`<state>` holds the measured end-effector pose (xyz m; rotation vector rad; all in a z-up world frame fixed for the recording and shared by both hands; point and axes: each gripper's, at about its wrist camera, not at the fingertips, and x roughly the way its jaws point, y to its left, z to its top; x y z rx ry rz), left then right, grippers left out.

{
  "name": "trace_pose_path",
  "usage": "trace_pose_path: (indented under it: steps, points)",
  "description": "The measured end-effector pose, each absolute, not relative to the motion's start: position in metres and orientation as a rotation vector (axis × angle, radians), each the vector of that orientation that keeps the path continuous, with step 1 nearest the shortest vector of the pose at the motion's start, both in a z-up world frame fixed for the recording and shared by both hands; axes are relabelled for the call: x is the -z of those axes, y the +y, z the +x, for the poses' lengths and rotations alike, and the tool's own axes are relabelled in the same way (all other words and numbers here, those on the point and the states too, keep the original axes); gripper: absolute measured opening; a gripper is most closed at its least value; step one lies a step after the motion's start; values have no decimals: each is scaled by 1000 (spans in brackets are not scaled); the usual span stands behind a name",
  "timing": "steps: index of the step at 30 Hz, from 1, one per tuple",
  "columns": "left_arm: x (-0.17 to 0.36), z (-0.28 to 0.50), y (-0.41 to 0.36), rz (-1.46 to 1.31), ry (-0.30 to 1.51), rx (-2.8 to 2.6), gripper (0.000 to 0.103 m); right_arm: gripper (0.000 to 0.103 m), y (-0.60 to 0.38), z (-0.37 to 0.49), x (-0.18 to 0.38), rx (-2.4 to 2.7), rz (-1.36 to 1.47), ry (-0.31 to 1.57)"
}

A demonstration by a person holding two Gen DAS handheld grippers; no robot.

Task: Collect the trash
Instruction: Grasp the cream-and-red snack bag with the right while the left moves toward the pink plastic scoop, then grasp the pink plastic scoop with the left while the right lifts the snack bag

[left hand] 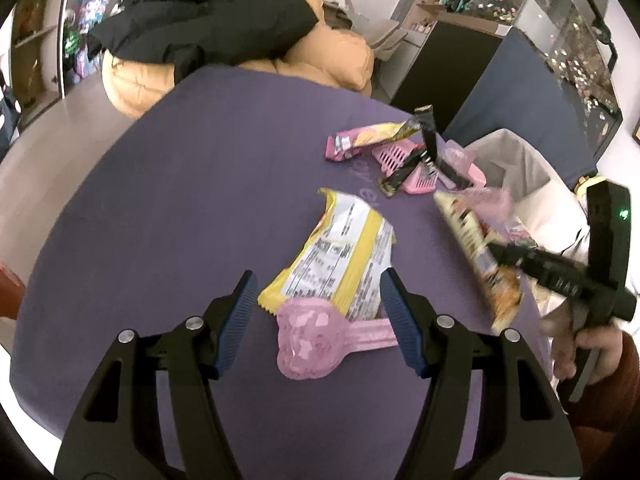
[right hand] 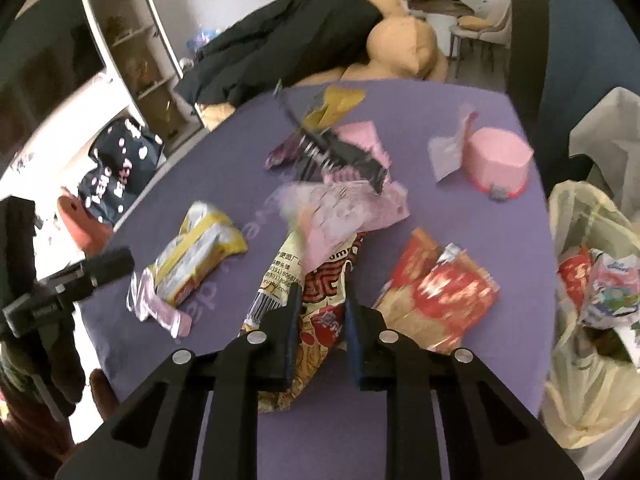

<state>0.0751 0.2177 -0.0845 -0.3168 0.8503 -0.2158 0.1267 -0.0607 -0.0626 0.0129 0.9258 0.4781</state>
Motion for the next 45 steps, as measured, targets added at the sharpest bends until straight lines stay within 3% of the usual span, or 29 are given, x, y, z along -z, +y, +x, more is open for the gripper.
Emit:
trace_pose_path:
  steps: [8, 14, 18, 19, 24, 27, 33, 36, 45]
  points:
    - [106, 84, 210, -335, 919, 177, 60, 20, -73, 132, 49, -474, 21, 880]
    - [106, 97, 191, -298, 918, 159, 54, 20, -84, 129, 39, -456, 15, 834]
    - [106, 111, 175, -307, 919, 192, 45, 20, -94, 127, 34, -438, 4, 810]
    - [106, 115, 172, -303, 919, 201, 36, 20, -96, 127, 33, -434, 2, 806]
    - [104, 131, 154, -272, 930, 233, 12, 20, -108, 128, 31, -417, 2, 793]
    - [94, 131, 151, -263, 903, 247, 11, 20, -115, 128, 30, -422, 11, 790]
    - [74, 129, 152, -251, 849, 280, 14, 20, -124, 125, 29, -429, 28, 773]
    - [69, 134, 143, -232, 839, 319, 46, 20, -127, 124, 27, -434, 23, 765]
    - [74, 119, 126, -105, 912, 266, 48, 22, -125, 111, 43, -457, -49, 790]
